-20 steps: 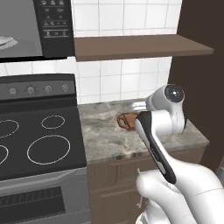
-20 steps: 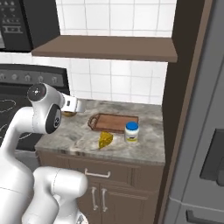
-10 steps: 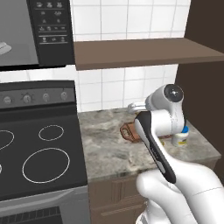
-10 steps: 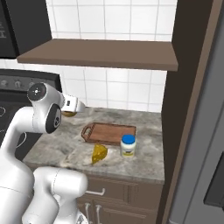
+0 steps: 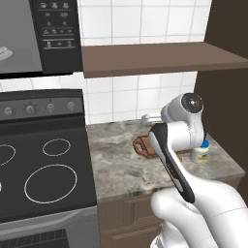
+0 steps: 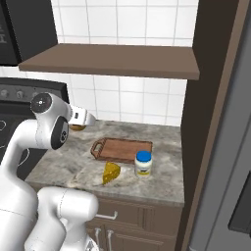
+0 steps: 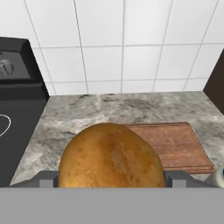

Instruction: Retrieve the reheated potato from the microwave, then place the potato, cheese, and condiment on the cutting board.

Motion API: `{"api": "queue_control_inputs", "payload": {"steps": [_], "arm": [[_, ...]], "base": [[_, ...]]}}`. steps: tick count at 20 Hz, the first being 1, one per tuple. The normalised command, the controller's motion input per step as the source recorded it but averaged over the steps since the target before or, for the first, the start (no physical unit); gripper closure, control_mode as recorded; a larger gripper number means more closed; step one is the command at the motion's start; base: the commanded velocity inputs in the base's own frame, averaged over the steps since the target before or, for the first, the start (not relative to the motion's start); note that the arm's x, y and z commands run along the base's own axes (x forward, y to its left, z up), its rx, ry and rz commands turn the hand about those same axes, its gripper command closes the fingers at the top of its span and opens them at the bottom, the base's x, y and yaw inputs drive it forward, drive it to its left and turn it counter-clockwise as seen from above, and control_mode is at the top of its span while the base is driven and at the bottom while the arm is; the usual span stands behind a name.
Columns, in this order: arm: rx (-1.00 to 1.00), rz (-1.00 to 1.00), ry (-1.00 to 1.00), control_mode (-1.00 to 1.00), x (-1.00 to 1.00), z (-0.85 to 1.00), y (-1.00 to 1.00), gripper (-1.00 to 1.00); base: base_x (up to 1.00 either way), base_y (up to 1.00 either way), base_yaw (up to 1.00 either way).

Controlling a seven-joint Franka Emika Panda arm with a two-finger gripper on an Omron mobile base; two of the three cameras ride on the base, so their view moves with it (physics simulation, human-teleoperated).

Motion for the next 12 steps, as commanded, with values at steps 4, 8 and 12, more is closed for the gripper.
{"api": "queue_control_inputs", "payload": {"steps": [4,8,12], "arm": [[0.0,0.0,0.0,1.0,0.0,0.0,0.0,1.0],[0.0,0.0,0.0,1.0,0.0,0.0,0.0,1.0],[0.0,0.0,0.0,1.0,0.0,0.0,0.0,1.0]], "base": [[0.15,-0.04,0.0],[0.0,0.0,0.0],[0.0,0.0,0.0]]}}
